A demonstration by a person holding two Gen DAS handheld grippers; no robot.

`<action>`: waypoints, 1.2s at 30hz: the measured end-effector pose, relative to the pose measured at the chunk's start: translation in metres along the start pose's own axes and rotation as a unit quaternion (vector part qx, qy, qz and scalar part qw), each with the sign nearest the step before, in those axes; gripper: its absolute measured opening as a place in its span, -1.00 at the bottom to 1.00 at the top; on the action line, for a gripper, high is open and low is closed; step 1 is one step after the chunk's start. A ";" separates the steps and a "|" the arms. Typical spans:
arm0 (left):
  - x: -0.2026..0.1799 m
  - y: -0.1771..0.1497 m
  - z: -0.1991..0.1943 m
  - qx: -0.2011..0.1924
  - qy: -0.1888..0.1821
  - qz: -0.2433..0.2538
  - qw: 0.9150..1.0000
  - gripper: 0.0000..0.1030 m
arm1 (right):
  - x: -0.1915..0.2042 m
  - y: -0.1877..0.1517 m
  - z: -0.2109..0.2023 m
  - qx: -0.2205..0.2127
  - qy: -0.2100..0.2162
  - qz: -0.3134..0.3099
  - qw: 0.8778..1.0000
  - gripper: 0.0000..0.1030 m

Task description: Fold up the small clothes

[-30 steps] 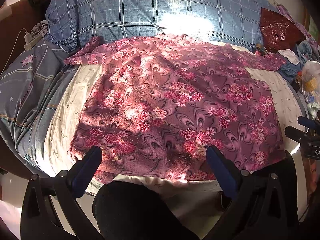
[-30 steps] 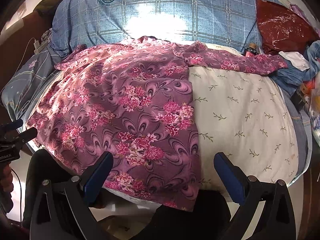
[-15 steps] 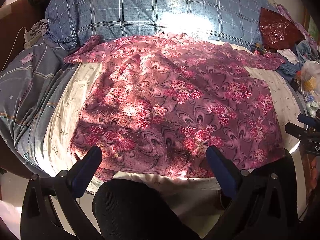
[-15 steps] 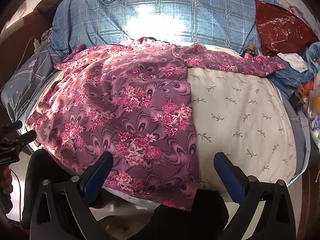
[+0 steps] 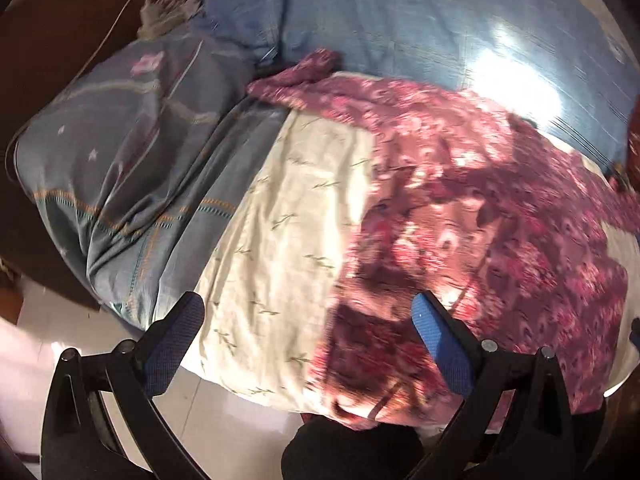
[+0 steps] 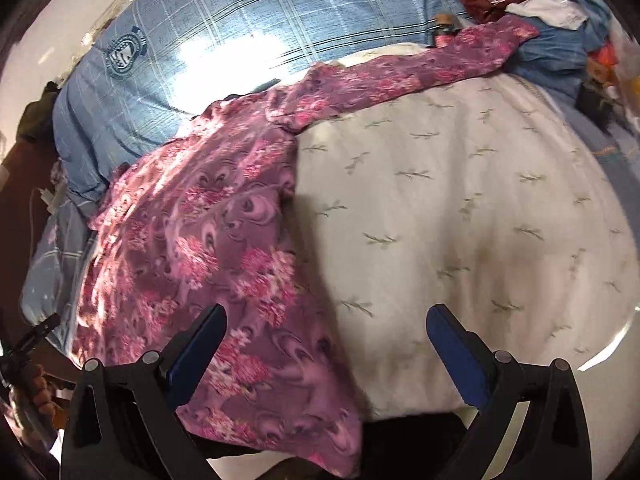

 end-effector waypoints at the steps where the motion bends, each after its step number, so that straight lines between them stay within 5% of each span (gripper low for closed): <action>1: 0.003 -0.001 0.006 0.012 0.001 -0.002 1.000 1.00 | 0.004 0.001 0.009 0.012 0.010 -0.004 1.000 0.93; 4: 0.010 -0.011 0.024 0.055 -0.021 -0.009 0.998 1.00 | 0.014 -0.002 0.031 0.041 0.006 -0.028 0.999 0.86; 7: 0.010 -0.028 0.031 0.091 -0.082 -0.021 0.992 1.00 | 0.022 -0.010 0.036 0.047 -0.003 -0.056 0.997 0.84; 13: -0.007 -0.059 0.032 0.106 -0.152 -0.002 0.983 0.96 | 0.017 -0.029 0.027 0.057 0.007 -0.082 0.995 0.82; 14: -0.008 -0.061 0.031 0.102 -0.160 -0.005 0.982 0.57 | 0.014 -0.032 0.025 0.055 0.016 -0.081 0.995 0.80; 15: -0.010 -0.060 0.033 0.099 -0.174 -0.006 0.980 0.20 | 0.012 -0.033 0.024 0.051 0.020 -0.083 0.995 0.57; 16: -0.015 -0.059 0.033 0.104 -0.188 -0.003 0.977 -0.59 | 0.012 -0.035 0.021 0.049 0.028 -0.086 0.995 -0.12; 17: -0.018 -0.054 0.034 0.109 -0.193 -0.003 0.975 -0.87 | 0.011 -0.034 0.022 0.061 0.054 -0.082 0.993 -0.67; 18: -0.019 -0.049 0.029 0.112 -0.201 -0.011 0.973 -0.87 | 0.008 -0.033 0.021 0.071 0.079 -0.068 0.992 -0.89; 22: -0.010 -0.021 -0.029 0.070 -0.273 -0.033 0.959 -0.87 | 0.006 -0.019 -0.034 0.025 0.190 -0.030 0.981 -0.91; 24: -0.008 -0.010 -0.058 0.049 -0.277 -0.025 0.959 -0.86 | 0.001 -0.009 -0.065 -0.011 0.213 -0.019 0.977 -0.91; 28: -0.002 -0.009 -0.057 0.072 -0.239 -0.015 0.968 -0.77 | -0.016 -0.004 -0.064 -0.014 0.175 0.000 0.984 -0.91; 30: 0.006 -0.029 -0.030 0.122 -0.188 -0.020 0.974 -0.73 | -0.031 -0.011 -0.038 0.022 0.141 0.030 0.989 -0.89; 32: 0.015 -0.051 0.000 0.174 -0.162 -0.039 0.970 -0.73 | -0.045 -0.022 -0.014 0.058 0.096 0.047 0.993 -0.80; 34: 0.022 -0.064 0.012 0.190 -0.178 -0.059 0.964 -0.73 | -0.055 -0.033 -0.003 0.081 0.075 0.064 0.992 -0.76; 36: 0.024 -0.069 0.010 0.186 -0.206 -0.062 0.959 -0.52 | -0.062 -0.043 -0.004 0.097 0.119 0.089 0.984 -0.53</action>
Point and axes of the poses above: each gripper's, at about its wrist camera, not at the fingertips, and z roughly the way its jaws point, x to its left, y to its top, the point moved 1 cm from there along z, roughly the way its jaws point
